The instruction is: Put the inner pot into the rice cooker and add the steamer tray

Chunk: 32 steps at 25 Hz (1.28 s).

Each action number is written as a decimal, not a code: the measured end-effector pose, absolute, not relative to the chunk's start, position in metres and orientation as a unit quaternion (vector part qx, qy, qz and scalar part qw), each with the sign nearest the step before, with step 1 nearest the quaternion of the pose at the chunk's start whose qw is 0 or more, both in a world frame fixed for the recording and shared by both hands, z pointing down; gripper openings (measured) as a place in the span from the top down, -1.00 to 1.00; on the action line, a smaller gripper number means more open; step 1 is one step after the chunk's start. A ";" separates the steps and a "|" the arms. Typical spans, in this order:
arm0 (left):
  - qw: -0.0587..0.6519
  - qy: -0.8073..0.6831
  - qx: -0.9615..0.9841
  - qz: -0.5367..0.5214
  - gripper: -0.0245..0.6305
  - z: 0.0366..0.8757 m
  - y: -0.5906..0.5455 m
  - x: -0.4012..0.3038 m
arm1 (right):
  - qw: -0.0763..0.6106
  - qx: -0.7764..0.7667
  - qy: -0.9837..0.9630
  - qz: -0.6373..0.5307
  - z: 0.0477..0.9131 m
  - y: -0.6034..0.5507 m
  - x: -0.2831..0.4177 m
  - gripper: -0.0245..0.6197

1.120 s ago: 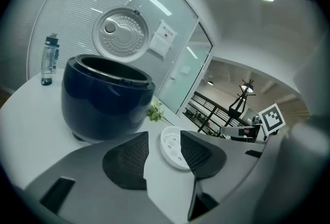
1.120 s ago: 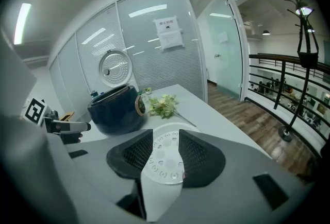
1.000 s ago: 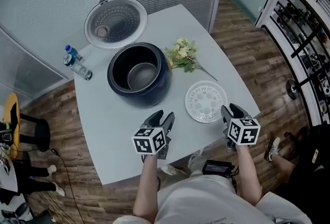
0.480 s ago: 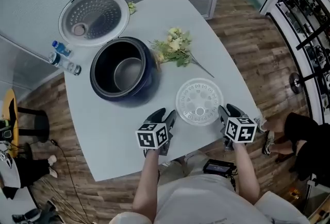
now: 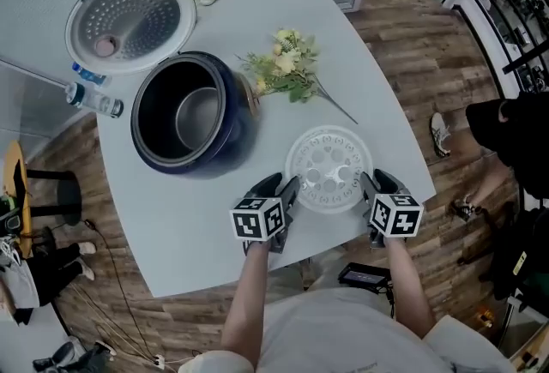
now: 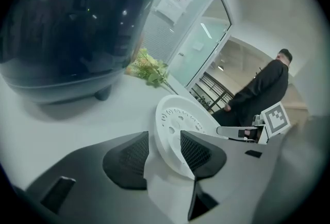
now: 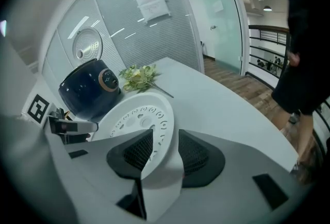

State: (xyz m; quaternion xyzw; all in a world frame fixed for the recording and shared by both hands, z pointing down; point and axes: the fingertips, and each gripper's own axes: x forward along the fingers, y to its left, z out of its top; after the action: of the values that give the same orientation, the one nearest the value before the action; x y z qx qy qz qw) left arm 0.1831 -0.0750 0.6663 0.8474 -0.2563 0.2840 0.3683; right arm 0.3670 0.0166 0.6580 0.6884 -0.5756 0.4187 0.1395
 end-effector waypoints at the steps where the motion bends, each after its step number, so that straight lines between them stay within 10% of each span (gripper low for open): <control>1: 0.370 -0.254 0.847 0.286 0.33 0.670 -0.075 0.186 | 0.137 0.686 -0.578 0.420 0.660 0.015 0.368 0.44; 32: 0.300 -0.257 0.878 0.272 0.64 0.609 -0.086 0.207 | 0.034 0.680 -0.613 0.400 0.602 0.000 0.375 0.66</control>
State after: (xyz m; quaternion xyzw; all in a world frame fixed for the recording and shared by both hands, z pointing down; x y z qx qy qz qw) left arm 0.2065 -0.0865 0.6088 0.8775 -0.2567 0.2719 0.3002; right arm 0.3748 0.0000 0.6025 0.6803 -0.6129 0.4005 0.0338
